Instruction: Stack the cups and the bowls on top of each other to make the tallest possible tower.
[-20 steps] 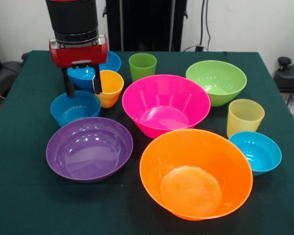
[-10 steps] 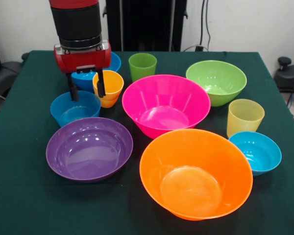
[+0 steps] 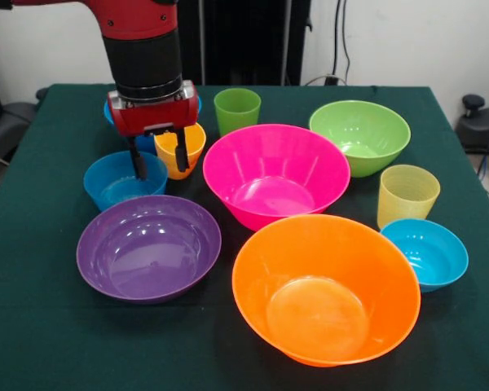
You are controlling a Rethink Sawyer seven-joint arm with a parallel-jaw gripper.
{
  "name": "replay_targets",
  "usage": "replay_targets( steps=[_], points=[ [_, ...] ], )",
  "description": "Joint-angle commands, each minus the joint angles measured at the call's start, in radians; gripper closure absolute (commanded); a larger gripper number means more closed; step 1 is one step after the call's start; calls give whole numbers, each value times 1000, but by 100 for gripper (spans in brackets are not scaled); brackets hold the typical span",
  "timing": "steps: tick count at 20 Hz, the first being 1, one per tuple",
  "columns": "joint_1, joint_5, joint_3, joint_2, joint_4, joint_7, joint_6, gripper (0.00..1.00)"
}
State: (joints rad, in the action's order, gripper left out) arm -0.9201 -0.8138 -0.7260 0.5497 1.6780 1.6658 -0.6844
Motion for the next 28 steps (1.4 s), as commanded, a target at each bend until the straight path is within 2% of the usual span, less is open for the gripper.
replay_targets(
  steps=[1, 15, 28],
  points=[
    [31, -91, -20, -48, -12, -277, 17, 0],
    [24, -182, -11, -114, -42, -273, 52, 0],
    [0, -228, -17, -150, -52, -301, 59, 0]
  ],
)
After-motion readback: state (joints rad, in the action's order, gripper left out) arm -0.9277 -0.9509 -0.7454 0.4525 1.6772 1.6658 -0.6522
